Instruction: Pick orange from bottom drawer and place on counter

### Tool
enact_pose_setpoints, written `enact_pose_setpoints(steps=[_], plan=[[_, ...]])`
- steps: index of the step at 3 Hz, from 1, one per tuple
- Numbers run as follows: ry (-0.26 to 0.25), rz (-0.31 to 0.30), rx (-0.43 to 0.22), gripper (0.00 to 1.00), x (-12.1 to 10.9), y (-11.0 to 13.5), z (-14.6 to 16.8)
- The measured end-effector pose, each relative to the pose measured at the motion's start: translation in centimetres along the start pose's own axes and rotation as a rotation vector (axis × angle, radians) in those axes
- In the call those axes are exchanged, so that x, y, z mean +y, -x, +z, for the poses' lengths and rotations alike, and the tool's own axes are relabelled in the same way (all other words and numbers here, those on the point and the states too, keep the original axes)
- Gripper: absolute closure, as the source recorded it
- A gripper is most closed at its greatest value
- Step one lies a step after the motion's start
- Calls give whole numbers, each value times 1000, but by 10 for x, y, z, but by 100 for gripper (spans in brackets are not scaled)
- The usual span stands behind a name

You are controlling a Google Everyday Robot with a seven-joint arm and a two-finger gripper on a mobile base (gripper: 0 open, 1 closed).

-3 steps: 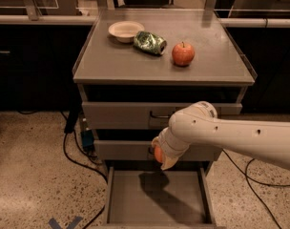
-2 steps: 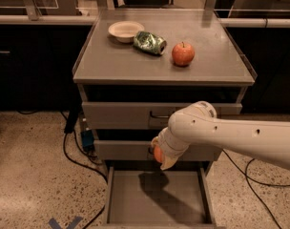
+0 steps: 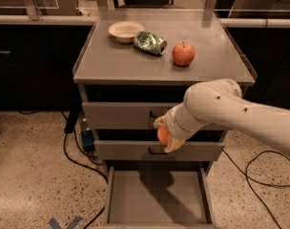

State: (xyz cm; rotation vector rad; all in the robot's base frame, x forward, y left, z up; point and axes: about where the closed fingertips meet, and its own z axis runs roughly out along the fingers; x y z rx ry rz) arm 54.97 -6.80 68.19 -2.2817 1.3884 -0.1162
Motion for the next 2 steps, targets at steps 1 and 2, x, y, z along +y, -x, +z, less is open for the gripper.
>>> enact_pose_setpoints(steps=[1,2], plan=[[-55,-18,-89,100,-25,-1,-39],[-115,-93,-130,100,-66,-15,-77]])
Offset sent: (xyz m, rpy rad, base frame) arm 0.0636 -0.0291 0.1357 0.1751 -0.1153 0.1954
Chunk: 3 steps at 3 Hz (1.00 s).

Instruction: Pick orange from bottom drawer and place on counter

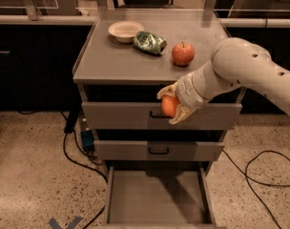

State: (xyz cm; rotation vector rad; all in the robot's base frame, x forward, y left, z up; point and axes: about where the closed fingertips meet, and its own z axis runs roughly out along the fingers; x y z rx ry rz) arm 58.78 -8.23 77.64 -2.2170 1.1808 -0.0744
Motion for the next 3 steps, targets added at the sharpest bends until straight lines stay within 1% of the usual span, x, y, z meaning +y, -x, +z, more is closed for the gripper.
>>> enact_pose_setpoints(steps=[1,2,3], plan=[[0,0,0,100,0,0,0],[-14,-21,16,100,-20,-3,-20],[-39,-68,54,100,-57,-6,-60]])
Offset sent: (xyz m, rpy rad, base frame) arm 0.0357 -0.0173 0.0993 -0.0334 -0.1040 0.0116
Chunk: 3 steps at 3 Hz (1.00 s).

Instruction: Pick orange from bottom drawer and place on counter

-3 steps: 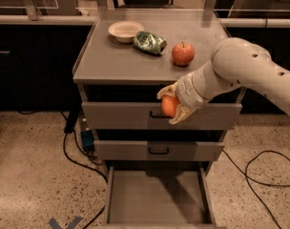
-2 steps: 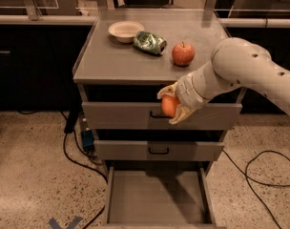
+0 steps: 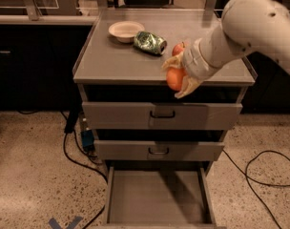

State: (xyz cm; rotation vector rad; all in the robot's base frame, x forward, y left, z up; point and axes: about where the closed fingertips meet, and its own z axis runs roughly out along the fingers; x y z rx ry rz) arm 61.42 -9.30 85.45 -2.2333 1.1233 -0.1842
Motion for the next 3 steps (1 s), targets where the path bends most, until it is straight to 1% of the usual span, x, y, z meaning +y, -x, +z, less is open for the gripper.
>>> enact_pose_setpoints(steps=[1,2,3], plan=[[-13,-60,59,100,-42,-13,-38],[-3,-87,105,100,-74,-36,-59],[-8,-61,135,100,-87,-71,-67]])
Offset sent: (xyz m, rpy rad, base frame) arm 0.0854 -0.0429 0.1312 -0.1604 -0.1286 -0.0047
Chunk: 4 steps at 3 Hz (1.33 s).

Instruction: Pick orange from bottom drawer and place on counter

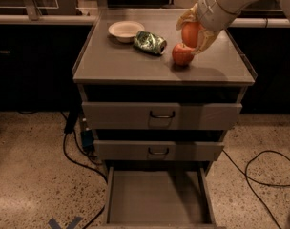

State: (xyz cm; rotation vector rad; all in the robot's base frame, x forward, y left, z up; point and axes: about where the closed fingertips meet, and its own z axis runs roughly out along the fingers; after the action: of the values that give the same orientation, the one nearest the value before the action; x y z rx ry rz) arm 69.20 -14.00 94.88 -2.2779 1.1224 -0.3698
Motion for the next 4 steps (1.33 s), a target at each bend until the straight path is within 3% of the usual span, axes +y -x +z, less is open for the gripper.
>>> enact_pose_setpoints(steps=[2,3,4], plan=[[38,153,45,100,27,-70,11],[51,211,39,100,50,-87,26],[73,249,4,100,73,-89,49]])
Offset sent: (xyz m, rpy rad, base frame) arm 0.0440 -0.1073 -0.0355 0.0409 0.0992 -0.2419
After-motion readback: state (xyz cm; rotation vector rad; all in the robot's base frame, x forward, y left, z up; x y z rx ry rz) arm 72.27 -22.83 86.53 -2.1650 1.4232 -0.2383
